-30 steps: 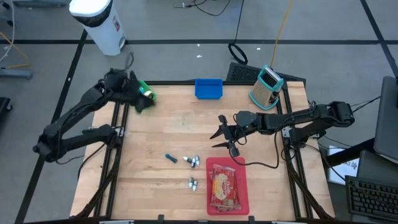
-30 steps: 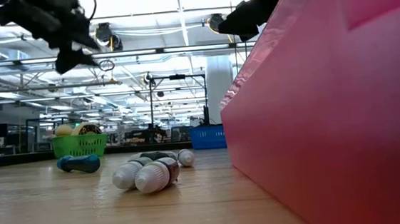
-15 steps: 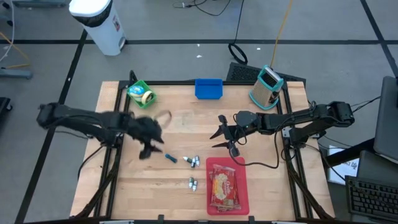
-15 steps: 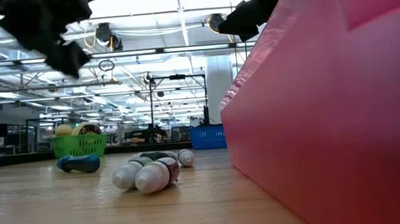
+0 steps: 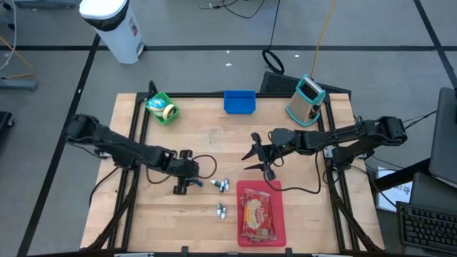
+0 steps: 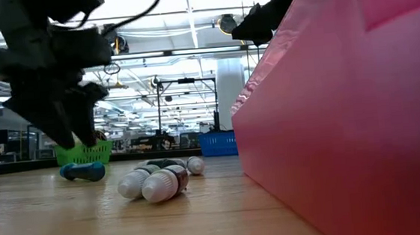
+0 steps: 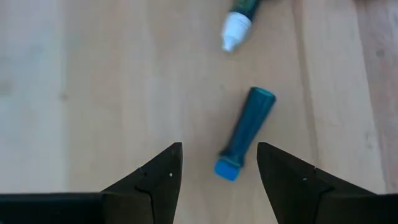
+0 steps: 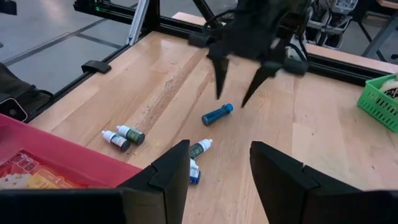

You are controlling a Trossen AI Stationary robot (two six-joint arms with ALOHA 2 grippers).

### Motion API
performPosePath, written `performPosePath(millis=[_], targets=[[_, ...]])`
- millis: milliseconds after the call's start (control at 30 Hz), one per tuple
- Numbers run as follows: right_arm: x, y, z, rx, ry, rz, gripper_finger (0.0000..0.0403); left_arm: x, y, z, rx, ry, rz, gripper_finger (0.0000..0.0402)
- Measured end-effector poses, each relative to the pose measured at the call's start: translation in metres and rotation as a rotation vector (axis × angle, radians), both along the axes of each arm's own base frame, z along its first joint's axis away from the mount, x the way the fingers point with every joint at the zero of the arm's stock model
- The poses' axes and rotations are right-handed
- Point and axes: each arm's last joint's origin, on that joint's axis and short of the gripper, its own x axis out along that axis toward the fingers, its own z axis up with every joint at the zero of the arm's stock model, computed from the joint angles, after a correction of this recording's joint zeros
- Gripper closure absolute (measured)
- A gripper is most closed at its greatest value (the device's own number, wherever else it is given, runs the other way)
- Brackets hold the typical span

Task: Pick & Place Food Item
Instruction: Put the left blue food coloring into the blue bin

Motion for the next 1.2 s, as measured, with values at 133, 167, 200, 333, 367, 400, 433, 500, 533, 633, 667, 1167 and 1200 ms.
performPosePath(millis=[133, 167, 200, 333, 367, 400, 433, 500, 533, 633, 667, 1167, 1200], targets=[[0.000, 0.000, 0.000, 0.000, 0.002, -0.001, 0.0248, 0.006, -0.005, -0.014, -0.066, 0.053, -0.043, 0.0192], [0.000, 0.000, 0.000, 0.000, 0.002, -0.001, 0.0248, 0.007, -0.005, -0.018, -0.067, 0.065, -0.044, 0.0192], [0.000, 0.000, 0.000, 0.000, 0.003, -0.001, 0.0248, 0.008, -0.006, -0.021, -0.063, 0.077, -0.048, 0.0192], [0.000, 0.000, 0.000, -0.001, 0.003, -0.001, 0.0248, 0.013, -0.007, -0.034, -0.047, 0.109, -0.045, 0.0192], [0.000, 0.000, 0.000, -0.001, 0.003, -0.001, 0.0248, 0.014, -0.008, -0.035, -0.046, 0.112, -0.045, 0.0192], [0.000, 0.000, 0.000, -0.001, 0.002, -0.001, 0.0248, 0.015, -0.008, -0.036, -0.043, 0.114, -0.044, 0.0192], [0.000, 0.000, 0.000, -0.001, 0.002, -0.002, 0.0248, 0.015, -0.008, -0.039, -0.041, 0.122, -0.044, 0.0192], [0.000, 0.000, 0.000, 0.000, 0.001, -0.002, 0.0248, 0.015, -0.008, -0.040, -0.038, 0.126, -0.047, 0.0193], [0.000, 0.000, 0.000, 0.000, 0.001, -0.001, 0.0248, 0.015, -0.008, -0.040, -0.035, 0.125, -0.052, 0.0194], [0.000, 0.000, 0.000, 0.000, 0.002, -0.002, 0.0248, 0.015, -0.008, -0.040, -0.030, 0.120, -0.050, 0.0215], [0.000, 0.000, 0.000, 0.000, 0.002, -0.002, 0.0248, 0.015, -0.008, -0.040, -0.031, 0.118, -0.049, 0.0228], [0.001, 0.000, 0.001, 0.000, -0.015, -0.002, 0.0248, 0.039, 0.000, -0.007, 0.125, -0.041, -0.094, 0.0343], [0.001, 0.000, 0.002, 0.001, -0.026, -0.002, 0.0248, 0.044, 0.002, -0.002, 0.172, -0.067, -0.103, 0.0339]])
